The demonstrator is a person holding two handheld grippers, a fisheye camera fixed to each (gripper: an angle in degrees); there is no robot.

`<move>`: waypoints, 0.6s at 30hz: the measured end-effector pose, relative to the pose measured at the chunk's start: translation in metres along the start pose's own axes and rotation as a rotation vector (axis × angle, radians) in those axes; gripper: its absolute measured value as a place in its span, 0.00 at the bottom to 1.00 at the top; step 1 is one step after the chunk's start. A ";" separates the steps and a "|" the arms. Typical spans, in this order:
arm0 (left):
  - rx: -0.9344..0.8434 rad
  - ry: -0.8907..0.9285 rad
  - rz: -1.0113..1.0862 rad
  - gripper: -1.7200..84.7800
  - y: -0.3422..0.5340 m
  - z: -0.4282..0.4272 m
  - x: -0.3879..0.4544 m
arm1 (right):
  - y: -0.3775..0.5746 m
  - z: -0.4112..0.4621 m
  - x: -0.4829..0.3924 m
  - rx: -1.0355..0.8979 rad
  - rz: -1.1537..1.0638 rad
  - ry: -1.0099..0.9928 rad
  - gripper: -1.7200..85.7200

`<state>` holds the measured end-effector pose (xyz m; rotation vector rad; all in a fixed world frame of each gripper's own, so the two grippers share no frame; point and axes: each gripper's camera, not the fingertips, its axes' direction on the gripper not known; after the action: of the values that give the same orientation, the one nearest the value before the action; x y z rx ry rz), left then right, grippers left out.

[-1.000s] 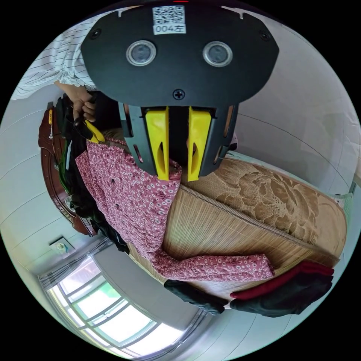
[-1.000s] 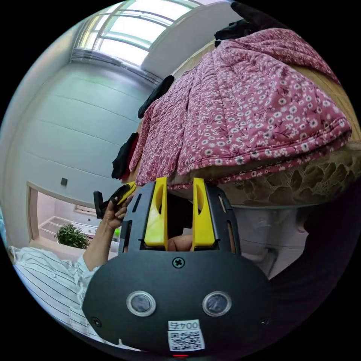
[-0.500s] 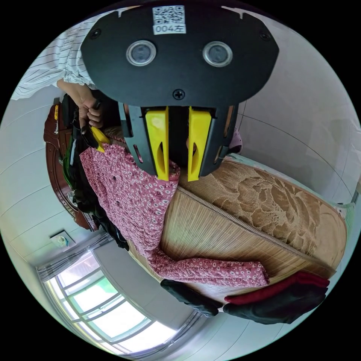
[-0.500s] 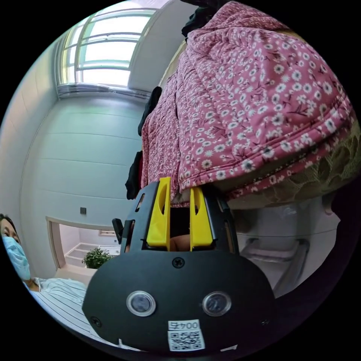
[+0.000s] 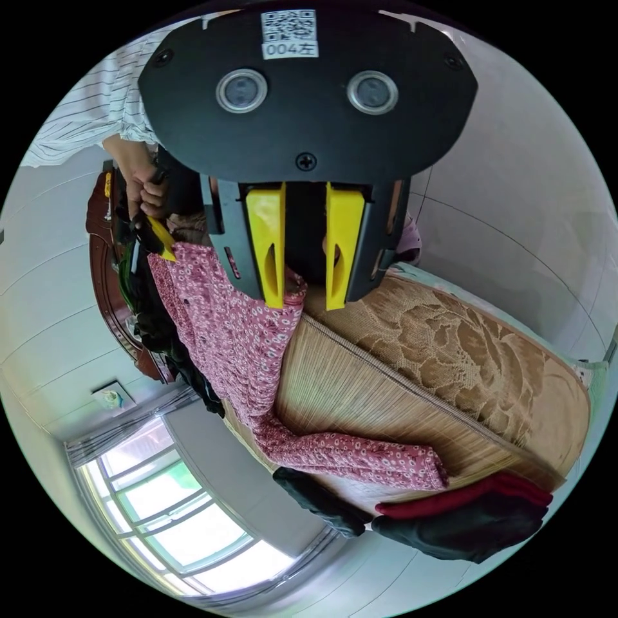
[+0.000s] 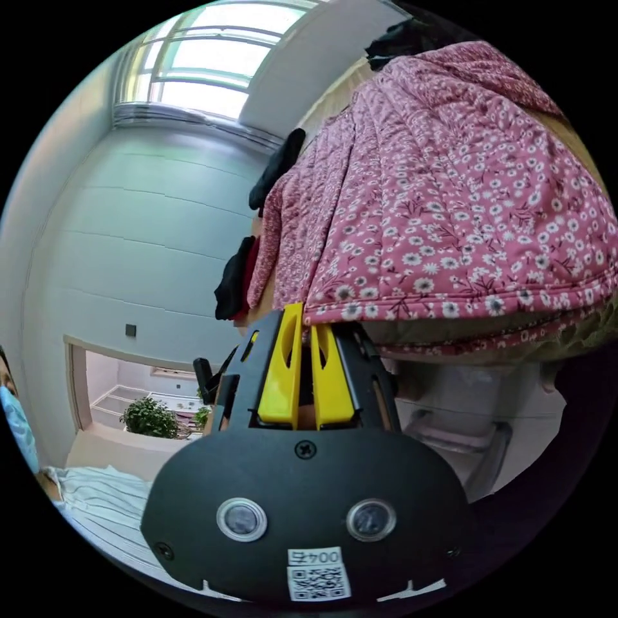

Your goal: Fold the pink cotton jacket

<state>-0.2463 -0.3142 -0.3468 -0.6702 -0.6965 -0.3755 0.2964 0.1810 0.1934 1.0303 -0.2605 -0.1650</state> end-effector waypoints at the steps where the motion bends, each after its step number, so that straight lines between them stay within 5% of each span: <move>1: 0.001 0.000 -0.004 0.13 0.000 0.000 0.000 | 0.002 0.001 0.004 -0.011 0.007 0.004 0.03; 6: -0.060 0.026 0.012 0.16 -0.008 0.016 0.006 | 0.008 0.031 0.073 -0.204 0.244 -0.045 0.06; 11: -0.114 0.021 0.064 0.19 -0.017 0.029 0.021 | 0.027 -0.009 0.042 -0.234 0.073 -0.058 0.12; 13: -0.122 0.032 0.075 0.19 -0.019 0.032 0.024 | 0.035 -0.050 0.029 -0.150 -0.035 0.068 0.12; 18: -0.190 0.046 0.128 0.21 -0.022 0.053 0.040 | 0.034 -0.163 0.013 0.069 -0.367 0.755 0.14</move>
<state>-0.2542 -0.2982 -0.2788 -0.8786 -0.5757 -0.3404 0.3567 0.3293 0.1448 1.1316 0.6142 -0.0871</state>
